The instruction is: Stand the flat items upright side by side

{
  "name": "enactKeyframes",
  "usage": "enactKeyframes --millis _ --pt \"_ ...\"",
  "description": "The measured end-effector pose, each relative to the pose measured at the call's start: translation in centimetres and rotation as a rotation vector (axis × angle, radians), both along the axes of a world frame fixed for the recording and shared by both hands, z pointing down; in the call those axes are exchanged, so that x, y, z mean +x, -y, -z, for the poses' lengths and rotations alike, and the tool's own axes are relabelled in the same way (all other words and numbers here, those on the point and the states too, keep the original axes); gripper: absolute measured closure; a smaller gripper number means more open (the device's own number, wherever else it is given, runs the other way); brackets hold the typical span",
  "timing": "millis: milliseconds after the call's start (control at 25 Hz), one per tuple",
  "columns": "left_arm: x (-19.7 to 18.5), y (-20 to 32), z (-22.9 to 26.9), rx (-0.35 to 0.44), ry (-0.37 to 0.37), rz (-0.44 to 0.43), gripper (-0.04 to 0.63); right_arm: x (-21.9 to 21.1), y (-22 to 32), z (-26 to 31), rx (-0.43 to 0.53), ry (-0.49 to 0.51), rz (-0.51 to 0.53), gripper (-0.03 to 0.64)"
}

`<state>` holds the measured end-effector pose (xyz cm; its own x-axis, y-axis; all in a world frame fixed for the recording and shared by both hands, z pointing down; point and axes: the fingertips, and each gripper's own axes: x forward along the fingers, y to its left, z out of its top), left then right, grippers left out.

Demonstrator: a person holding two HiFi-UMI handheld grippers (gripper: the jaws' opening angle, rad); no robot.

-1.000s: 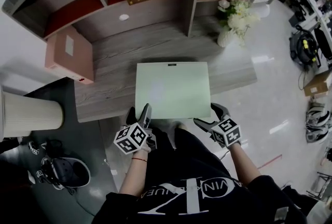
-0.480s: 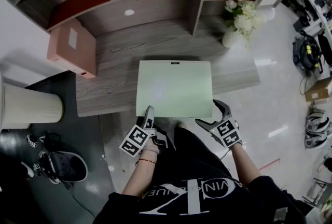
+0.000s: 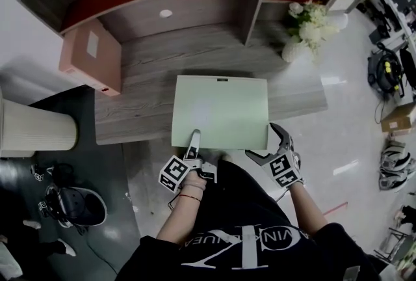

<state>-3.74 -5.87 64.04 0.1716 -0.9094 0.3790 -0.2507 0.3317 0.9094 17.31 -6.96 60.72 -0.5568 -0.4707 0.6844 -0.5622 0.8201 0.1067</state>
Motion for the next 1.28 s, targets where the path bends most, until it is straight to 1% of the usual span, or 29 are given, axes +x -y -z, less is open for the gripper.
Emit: enactKeyframes --millis 80,160,240,320,440,600,680,800,880,960,1120,1200,1280 --pt "0.4 0.2 -0.3 0.014 -0.029 0.003 0.21 -0.2 -0.1 -0.4 0.01 -0.025 0.032 0.109" --pt "0.6 0.4 -0.5 0.043 -0.074 0.026 0.212 -0.4 0.0 -0.6 0.006 -0.03 0.045 0.109" --pt "0.6 0.5 -0.5 0.088 -0.119 0.052 0.239 -0.5 0.2 -0.7 -0.001 -0.02 0.044 0.106" --pt "0.5 0.4 -0.4 0.117 -0.138 0.062 0.258 -0.5 0.2 -0.7 -0.01 -0.007 0.039 0.107" --pt "0.6 0.5 0.2 0.124 -0.143 0.053 0.273 -0.6 0.2 -0.6 -0.018 0.015 0.039 0.107" --pt "0.3 0.3 1.3 0.115 -0.094 0.032 0.289 -0.7 0.4 -0.3 -0.021 0.038 0.039 0.098" --pt "0.1 0.4 2.1 0.119 -0.061 0.019 0.296 -0.8 0.7 -0.1 -0.006 0.037 0.03 0.073" --pt "-0.4 0.8 3.6 0.127 -0.014 -0.002 0.299 -1.1 1.3 0.6 0.05 0.039 0.02 0.048" --pt "-0.9 1.1 4.5 0.131 0.014 -0.007 0.302 -1.7 1.8 1.0 0.087 0.042 0.035 0.046" --pt "-1.5 1.4 5.3 0.133 0.047 -0.009 0.304 -2.7 2.0 1.2 0.109 0.046 0.076 0.055" --pt "-3.0 2.0 7.1 0.146 0.125 -0.018 0.313 -5.1 1.9 1.8 0.132 0.036 0.177 0.1" --pt "-3.8 2.3 8.0 0.15 0.157 -0.016 0.318 -6.3 1.9 2.0 0.142 0.039 0.213 0.14" --pt "-4.6 2.5 8.9 0.154 0.186 -0.012 0.319 -7.4 1.9 2.2 0.15 0.044 0.238 0.196"
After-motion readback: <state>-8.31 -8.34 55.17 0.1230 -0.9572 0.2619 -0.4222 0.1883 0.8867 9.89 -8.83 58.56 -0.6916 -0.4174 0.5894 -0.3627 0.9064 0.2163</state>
